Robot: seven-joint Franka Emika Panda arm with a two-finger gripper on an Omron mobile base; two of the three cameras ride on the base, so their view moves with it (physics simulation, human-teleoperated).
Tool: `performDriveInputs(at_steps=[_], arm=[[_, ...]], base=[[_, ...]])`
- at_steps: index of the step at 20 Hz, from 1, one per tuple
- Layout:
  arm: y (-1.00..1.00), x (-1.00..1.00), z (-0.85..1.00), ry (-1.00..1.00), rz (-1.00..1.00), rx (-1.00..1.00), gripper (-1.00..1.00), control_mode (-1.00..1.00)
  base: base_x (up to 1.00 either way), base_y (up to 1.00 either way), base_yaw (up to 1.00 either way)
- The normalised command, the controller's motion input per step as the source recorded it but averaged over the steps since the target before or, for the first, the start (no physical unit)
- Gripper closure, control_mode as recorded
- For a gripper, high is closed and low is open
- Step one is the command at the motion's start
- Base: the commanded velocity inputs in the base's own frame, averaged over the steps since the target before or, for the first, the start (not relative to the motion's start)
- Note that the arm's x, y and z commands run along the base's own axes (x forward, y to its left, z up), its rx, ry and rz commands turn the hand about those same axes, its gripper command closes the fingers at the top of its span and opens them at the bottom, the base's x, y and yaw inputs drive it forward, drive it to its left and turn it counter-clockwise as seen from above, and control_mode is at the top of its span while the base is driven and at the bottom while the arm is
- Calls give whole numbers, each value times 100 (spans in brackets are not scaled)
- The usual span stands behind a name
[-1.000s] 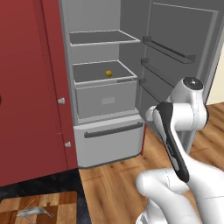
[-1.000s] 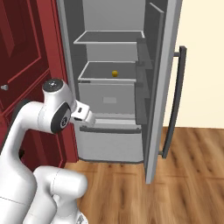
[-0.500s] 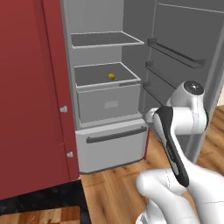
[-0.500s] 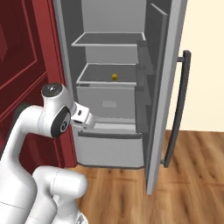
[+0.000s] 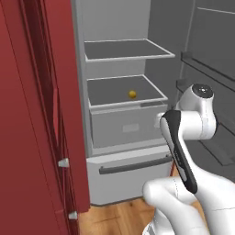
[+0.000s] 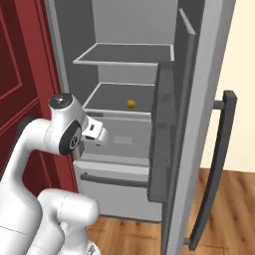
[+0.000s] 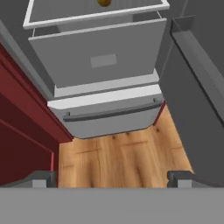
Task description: Retrieve a lemon from the fridge and place it on the cutting board with the fish.
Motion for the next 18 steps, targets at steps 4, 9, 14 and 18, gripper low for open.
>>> performDriveInputs(at_steps=[4, 9, 14, 18], arm=[[0, 0, 0, 0, 0, 0, -100, 100], [0, 0, 0, 0, 0, 0, -100, 100], [0, 0, 0, 0, 0, 0, -100, 100], [0, 0, 0, 0, 0, 0, -100, 100]], base=[[38, -44, 22], [39, -32, 13], [61, 0, 0], [66, 0, 0]])
